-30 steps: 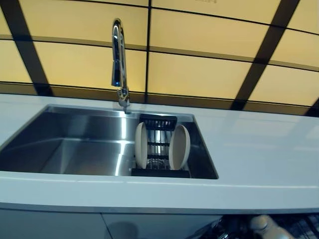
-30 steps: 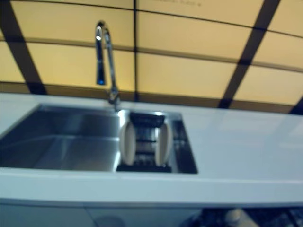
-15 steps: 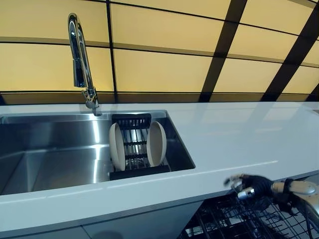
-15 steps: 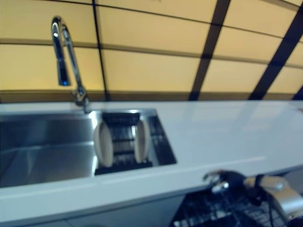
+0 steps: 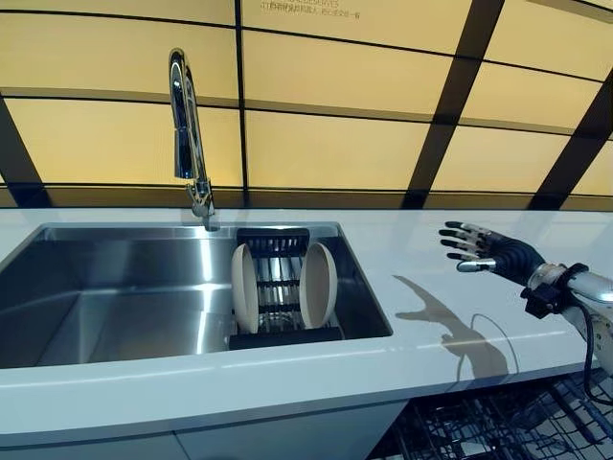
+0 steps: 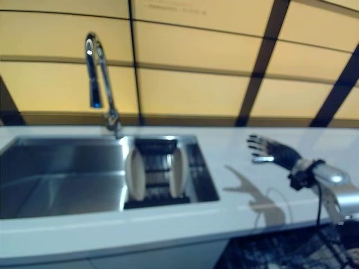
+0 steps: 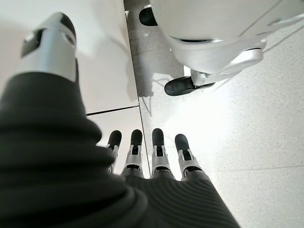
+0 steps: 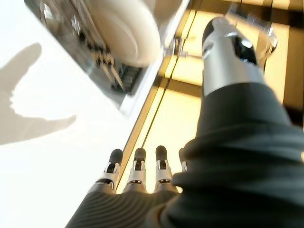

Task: Take plates into dishwasher

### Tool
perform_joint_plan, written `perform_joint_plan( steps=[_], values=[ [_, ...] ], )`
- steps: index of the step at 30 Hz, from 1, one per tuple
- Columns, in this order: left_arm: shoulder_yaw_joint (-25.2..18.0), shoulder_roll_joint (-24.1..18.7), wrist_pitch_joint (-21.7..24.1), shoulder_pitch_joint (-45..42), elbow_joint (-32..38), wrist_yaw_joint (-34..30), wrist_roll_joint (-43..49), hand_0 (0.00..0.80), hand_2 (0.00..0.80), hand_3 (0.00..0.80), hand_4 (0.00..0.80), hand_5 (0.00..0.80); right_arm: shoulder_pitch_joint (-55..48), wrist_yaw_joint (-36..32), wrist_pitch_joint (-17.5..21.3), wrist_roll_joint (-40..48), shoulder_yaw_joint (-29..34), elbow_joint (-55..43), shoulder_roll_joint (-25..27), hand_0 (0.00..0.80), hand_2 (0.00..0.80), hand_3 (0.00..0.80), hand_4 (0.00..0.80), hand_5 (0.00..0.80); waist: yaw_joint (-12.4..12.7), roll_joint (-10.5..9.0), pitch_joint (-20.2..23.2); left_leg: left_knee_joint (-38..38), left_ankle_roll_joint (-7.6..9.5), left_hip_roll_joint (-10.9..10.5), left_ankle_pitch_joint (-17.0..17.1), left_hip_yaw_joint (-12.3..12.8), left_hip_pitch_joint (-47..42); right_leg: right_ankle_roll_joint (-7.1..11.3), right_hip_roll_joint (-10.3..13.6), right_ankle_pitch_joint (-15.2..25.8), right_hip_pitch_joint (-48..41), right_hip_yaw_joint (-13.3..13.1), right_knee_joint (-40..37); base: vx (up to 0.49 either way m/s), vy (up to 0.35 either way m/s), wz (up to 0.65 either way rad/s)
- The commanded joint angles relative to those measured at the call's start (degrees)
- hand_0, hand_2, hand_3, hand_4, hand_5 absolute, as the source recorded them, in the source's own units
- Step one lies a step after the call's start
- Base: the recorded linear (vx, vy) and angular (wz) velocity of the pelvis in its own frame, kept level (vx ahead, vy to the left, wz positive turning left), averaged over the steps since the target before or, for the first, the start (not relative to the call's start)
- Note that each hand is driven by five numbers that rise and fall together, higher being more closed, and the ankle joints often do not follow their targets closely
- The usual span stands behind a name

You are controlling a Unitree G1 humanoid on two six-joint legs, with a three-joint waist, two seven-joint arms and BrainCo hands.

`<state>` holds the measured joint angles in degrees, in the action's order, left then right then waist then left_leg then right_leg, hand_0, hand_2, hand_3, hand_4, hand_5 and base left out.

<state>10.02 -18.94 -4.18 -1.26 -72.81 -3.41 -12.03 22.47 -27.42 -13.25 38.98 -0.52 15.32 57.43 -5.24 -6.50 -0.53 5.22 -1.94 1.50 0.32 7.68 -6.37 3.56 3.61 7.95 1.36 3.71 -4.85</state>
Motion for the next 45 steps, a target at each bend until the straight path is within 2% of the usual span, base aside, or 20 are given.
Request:
perform_joint_plan(
  steps=[1, 4, 6, 7, 9, 12, 15, 19, 23, 26, 32, 37, 45],
  values=[
    [1.9, -1.5, 0.4, 2.6, -1.3, 0.8, -0.4, 0.0, 0.0, 0.0, 0.0, 0.0, 10.6, 5.7, 4.3, -0.7, -0.8, 3.6, 4.5, 0.0, 0.0, 0.0, 0.0, 0.0, 1.8, -0.22, -0.7, -0.2, 2.71, -1.8, -0.6, -0.6, 1.3, 3.19, 0.7, -1.7, -1.9, -0.7, 3.2, 0.0, 0.0, 0.0],
    [2.2, -1.6, -0.1, 3.1, -1.1, 0.8, -0.6, 0.0, 0.0, 0.0, 0.0, 0.0, 13.5, 7.7, 5.8, -6.2, -2.8, 4.8, 5.9, 0.0, 0.0, 0.0, 0.0, 0.0, 2.0, -0.26, -0.7, -0.2, 2.66, -1.9, -0.6, -0.7, 1.3, 3.21, 0.8, -1.7, -1.8, -0.6, 3.4, 0.0, 0.0, 0.0],
    [3.0, -1.6, -0.3, 3.3, -0.5, 0.9, -0.9, 0.0, 0.0, 0.0, 0.0, 0.0, 18.9, 11.4, 10.6, -14.9, -7.3, 7.8, 8.9, 0.0, 0.0, 0.0, 0.0, 0.0, 2.6, -0.36, -0.6, -0.2, 2.59, -2.0, -0.5, -1.1, 1.3, 3.24, 0.8, -1.6, -1.9, -0.4, 3.3, 0.0, 0.0, 0.0],
    [3.0, -1.6, -0.4, 3.3, -0.4, 0.9, -0.9, 0.0, 0.0, 0.0, 0.0, 0.0, 20.0, 12.0, 11.0, -16.3, -8.2, 8.3, 9.4, 0.0, 0.0, 0.0, 0.0, 0.0, 2.7, -0.33, -0.7, -0.2, 2.57, -2.0, -0.5, -1.1, 1.3, 3.25, 0.8, -1.6, -2.0, -0.4, 3.2, 0.0, 0.0, 0.0],
    [4.0, -1.5, -0.7, 3.1, 0.5, 1.1, -1.0, 0.0, 0.0, 0.0, 0.0, 0.0, 25.7, 17.6, 16.7, -27.5, -14.0, 10.8, 12.8, 0.0, 0.0, 0.0, 0.0, 0.0, 3.4, -0.52, -0.5, -0.2, 2.59, -2.1, -0.4, -1.6, 1.4, 3.34, 0.8, -1.5, -2.1, -0.1, 3.0, 0.0, 0.0, 0.0],
    [4.8, -1.5, -1.2, 3.0, 1.3, 1.2, -0.9, 0.0, 0.0, 0.0, 0.0, 0.0, 30.6, 21.9, 20.6, -37.5, -19.6, 10.6, 15.2, 0.0, 0.0, 0.0, 0.0, 0.0, 4.0, -0.76, -0.4, -0.2, 2.67, -2.2, -0.2, -2.0, 1.7, 3.46, 0.7, -1.5, -2.1, 0.1, 2.8, 0.0, 0.0, 0.0],
    [5.2, -1.7, -1.9, 2.6, 2.2, 1.0, -0.5, 0.0, 0.0, 0.0, 0.0, 0.0, 36.9, 28.4, 26.4, -55.0, -28.5, 8.0, 18.3, 0.0, 0.0, 0.0, 0.0, 0.0, 4.6, -1.08, -0.3, -0.2, 2.95, -2.5, -0.2, -2.7, 2.1, 3.66, 0.8, -1.5, -2.2, 0.5, 2.4, 0.001, -0.005, 0.03],
    [5.7, -2.0, -2.6, 2.7, 2.5, 0.5, -0.4, 0.0, 0.0, 0.0, 0.0, 0.0, 40.9, 30.6, 29.1, -62.1, -35.0, 5.7, 19.6, 0.0, 0.0, 0.0, 0.0, 0.0, 5.0, -1.38, 0.0, -0.2, 3.08, -2.6, -0.3, -3.2, 2.3, 3.81, 0.8, -1.5, -2.3, 0.8, 2.2, 0.008, -0.006, 0.07],
    [5.9, -1.9, -2.9, 2.9, 2.5, 0.4, 0.0, 0.0, 0.0, 0.0, 0.0, 0.0, 44.2, 34.7, 31.5, -68.5, -40.6, 5.7, 19.8, 0.0, 0.0, 0.0, 0.0, 0.0, 5.6, -1.59, 0.1, -0.2, 3.13, -2.6, -0.3, -3.6, 2.4, 3.9, 0.8, -1.6, -2.4, 1.3, 2.0, 0.011, -0.005, 0.11],
    [6.1, -1.8, -2.9, 3.0, 2.5, 0.4, -0.4, 0.0, 0.0, 0.0, 0.0, 0.0, 45.0, 38.9, 33.9, -72.3, -42.1, 6.6, 19.1, 0.0, 0.0, 0.0, 0.0, 0.0, 5.9, -1.6, 0.0, -0.2, 3.12, -2.8, -0.3, -3.9, 2.5, 3.94, 0.9, -1.6, -2.6, 1.7, 1.8, 0.018, 0.001, 0.09],
    [5.6, -1.7, -2.8, 2.6, 3.0, 0.1, 0.1, 0.0, 0.0, 0.0, 0.0, 0.0, 43.5, 40.0, 36.9, -76.8, -42.2, 6.6, 18.6, 0.0, 0.0, 0.0, 0.0, 0.0, 6.6, -1.52, -0.1, -0.2, 3.14, -3.0, -0.4, -4.5, 2.7, 4.04, 1.1, -1.8, -2.8, 2.5, 1.7, 0.008, 0.008, 0.06],
    [5.3, -1.9, -2.9, 2.3, 3.0, 0.0, 0.5, 0.0, 0.0, 0.0, 0.0, 0.0, 43.2, 40.6, 37.9, -80.1, -43.4, 6.4, 18.0, 0.0, 0.0, 0.0, 0.0, 0.0, 6.9, -1.56, -0.4, -0.2, 3.12, -3.0, -0.4, -4.7, 2.8, 4.1, 1.3, -1.8, -2.7, 2.9, 1.7, 0.002, 0.004, 0.03],
    [5.2, -1.5, -2.9, 2.0, 3.2, -0.1, 0.7, 0.0, 0.0, 0.0, 0.0, 0.0, 43.3, 39.9, 38.5, -79.3, -44.0, 6.7, 16.2, 0.0, 0.0, 0.0, 0.0, 0.0, 7.3, -1.43, -0.7, -0.2, 3.01, -3.0, -0.4, -4.9, 2.8, 4.09, 1.4, -1.9, -2.8, 3.1, 1.6, 0.0, 0.0, 0.0]
  ],
)
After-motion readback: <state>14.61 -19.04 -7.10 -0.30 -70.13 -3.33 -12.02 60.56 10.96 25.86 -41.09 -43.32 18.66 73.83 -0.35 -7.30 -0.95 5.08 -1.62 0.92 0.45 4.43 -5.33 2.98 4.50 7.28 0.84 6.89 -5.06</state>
